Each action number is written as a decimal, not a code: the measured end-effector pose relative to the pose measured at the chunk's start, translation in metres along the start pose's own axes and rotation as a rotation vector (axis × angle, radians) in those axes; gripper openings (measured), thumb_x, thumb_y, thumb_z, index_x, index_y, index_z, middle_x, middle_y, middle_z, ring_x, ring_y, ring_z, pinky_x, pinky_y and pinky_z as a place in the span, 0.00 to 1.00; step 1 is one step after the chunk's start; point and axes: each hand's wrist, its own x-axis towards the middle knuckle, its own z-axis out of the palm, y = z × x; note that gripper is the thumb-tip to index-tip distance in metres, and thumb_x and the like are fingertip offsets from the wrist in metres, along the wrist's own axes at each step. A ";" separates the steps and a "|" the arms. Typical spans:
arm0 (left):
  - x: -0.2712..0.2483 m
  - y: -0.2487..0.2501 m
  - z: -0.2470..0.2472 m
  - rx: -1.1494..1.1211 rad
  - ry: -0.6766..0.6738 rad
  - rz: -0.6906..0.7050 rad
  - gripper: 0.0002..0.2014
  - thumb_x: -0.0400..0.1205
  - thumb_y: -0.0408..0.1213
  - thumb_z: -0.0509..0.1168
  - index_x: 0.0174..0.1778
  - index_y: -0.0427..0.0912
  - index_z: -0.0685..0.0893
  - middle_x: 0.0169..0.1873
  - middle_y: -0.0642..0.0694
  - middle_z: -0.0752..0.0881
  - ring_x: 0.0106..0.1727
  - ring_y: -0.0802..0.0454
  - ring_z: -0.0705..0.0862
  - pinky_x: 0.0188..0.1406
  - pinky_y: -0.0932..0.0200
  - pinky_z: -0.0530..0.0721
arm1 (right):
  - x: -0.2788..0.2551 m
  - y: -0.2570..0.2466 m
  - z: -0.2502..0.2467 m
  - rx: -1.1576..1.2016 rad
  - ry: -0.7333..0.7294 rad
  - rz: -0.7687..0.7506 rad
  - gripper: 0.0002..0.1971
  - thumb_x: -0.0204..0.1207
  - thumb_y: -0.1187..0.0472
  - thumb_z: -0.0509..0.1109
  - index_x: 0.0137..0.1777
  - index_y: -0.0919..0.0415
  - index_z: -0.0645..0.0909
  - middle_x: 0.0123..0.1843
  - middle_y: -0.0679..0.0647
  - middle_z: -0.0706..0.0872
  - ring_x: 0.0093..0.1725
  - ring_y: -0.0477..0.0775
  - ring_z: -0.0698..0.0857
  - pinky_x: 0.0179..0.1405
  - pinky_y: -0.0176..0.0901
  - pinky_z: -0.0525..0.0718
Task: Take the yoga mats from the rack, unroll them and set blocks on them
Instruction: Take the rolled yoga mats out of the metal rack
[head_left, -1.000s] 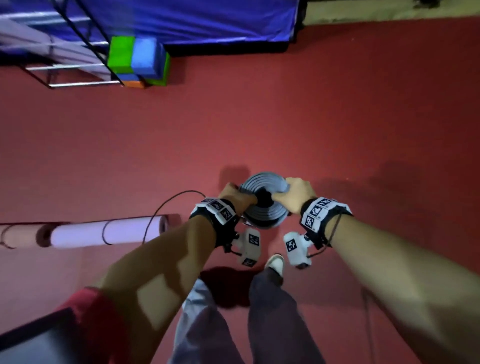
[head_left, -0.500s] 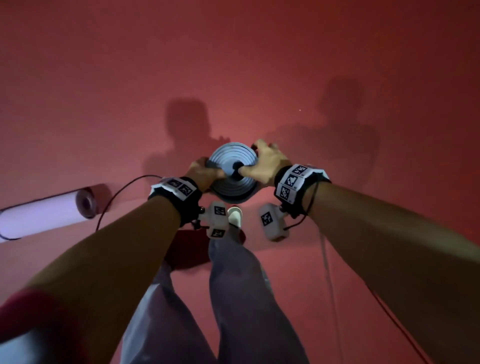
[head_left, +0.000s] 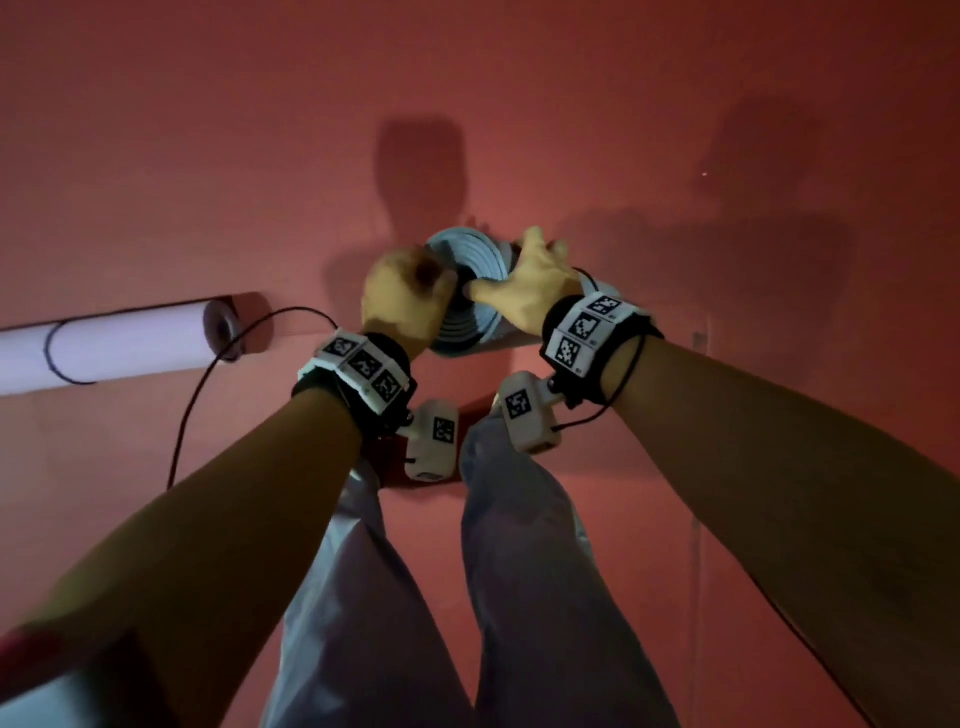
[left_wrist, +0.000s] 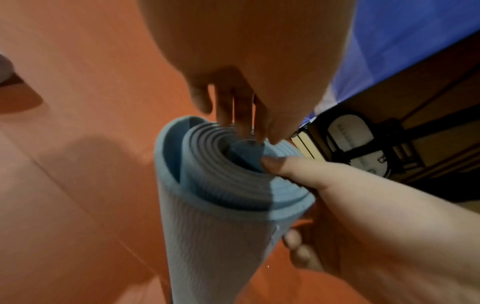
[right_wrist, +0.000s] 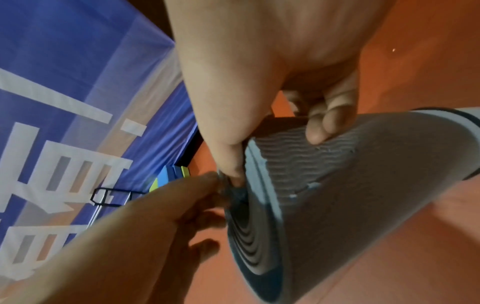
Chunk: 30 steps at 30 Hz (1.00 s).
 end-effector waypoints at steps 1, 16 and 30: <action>-0.003 -0.008 0.000 -0.065 -0.103 -0.014 0.12 0.78 0.44 0.67 0.52 0.42 0.86 0.49 0.42 0.88 0.51 0.43 0.86 0.44 0.54 0.79 | 0.000 -0.005 0.009 -0.003 -0.019 -0.010 0.38 0.66 0.38 0.77 0.70 0.55 0.68 0.65 0.58 0.70 0.55 0.61 0.77 0.45 0.47 0.72; 0.028 -0.191 0.011 -0.492 -0.098 -0.332 0.32 0.71 0.52 0.77 0.65 0.42 0.74 0.54 0.46 0.85 0.55 0.46 0.85 0.56 0.46 0.85 | 0.030 -0.020 0.178 0.101 -0.076 -0.155 0.30 0.74 0.60 0.76 0.76 0.51 0.73 0.65 0.52 0.80 0.56 0.49 0.80 0.57 0.41 0.78; 0.136 -0.411 0.026 -0.428 -0.160 -0.341 0.22 0.76 0.37 0.75 0.61 0.48 0.73 0.54 0.49 0.84 0.56 0.48 0.84 0.57 0.48 0.84 | 0.167 -0.024 0.366 -0.530 0.112 -0.400 0.43 0.66 0.56 0.80 0.82 0.51 0.68 0.81 0.61 0.69 0.79 0.70 0.67 0.79 0.67 0.62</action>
